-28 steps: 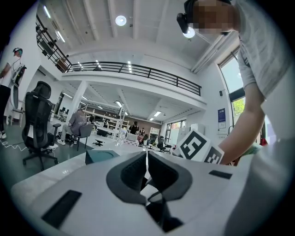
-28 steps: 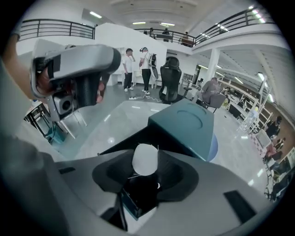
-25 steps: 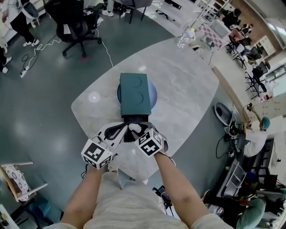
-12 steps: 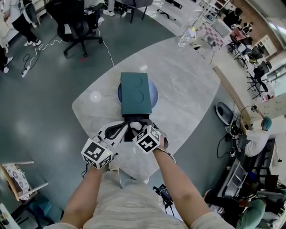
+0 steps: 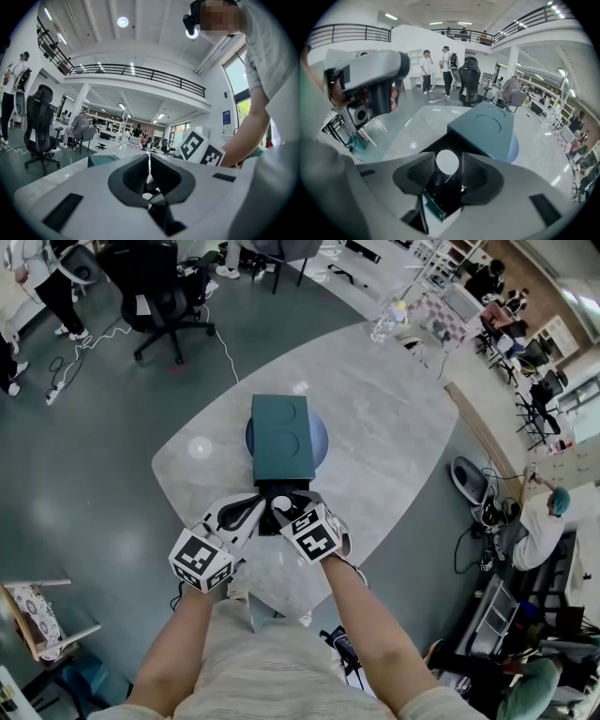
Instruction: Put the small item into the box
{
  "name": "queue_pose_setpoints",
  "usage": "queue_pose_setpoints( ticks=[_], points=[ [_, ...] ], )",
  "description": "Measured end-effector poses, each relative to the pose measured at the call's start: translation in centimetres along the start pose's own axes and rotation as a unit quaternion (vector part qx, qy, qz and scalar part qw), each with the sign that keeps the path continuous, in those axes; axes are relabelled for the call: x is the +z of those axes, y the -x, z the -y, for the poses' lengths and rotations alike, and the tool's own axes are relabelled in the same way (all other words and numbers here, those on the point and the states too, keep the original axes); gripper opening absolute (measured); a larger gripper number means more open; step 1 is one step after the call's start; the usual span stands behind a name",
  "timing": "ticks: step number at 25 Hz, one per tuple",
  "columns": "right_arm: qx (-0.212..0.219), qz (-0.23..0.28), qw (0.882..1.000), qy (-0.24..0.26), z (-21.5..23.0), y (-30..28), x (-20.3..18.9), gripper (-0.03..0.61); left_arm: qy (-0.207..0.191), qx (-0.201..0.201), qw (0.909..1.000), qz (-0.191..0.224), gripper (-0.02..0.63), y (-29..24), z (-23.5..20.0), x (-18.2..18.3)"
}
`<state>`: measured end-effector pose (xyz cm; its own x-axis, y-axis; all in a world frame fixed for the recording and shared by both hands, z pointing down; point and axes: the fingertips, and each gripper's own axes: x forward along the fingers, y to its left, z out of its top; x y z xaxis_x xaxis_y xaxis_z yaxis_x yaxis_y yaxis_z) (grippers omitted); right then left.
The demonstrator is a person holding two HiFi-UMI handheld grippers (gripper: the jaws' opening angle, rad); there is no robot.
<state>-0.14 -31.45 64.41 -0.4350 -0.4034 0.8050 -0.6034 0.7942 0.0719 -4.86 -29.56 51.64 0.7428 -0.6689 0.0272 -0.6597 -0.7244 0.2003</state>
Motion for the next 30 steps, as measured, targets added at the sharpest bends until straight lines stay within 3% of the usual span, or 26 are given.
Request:
queue_pose_setpoints(
  ticks=[14,20,24,30],
  points=[
    [-0.025,0.099,0.99,-0.093,0.9,5.8,0.5,0.193,-0.016,0.0,0.9997,0.021,0.021,0.3,1.4,3.0],
    [-0.025,0.165,0.975,-0.146,1.4,9.9,1.0,0.127,-0.034,-0.007,0.9989,0.031,0.021,0.9,2.0,5.0],
    [-0.029,0.217,0.964,-0.149,1.4,13.2,2.1,0.064,-0.044,-0.006,0.9983,0.037,0.021,1.2,2.7,6.0],
    [-0.032,0.269,0.954,-0.127,1.3,16.5,4.2,0.032,-0.06,-0.01,0.9971,0.046,0.021,0.9,3.6,7.4]
  ],
)
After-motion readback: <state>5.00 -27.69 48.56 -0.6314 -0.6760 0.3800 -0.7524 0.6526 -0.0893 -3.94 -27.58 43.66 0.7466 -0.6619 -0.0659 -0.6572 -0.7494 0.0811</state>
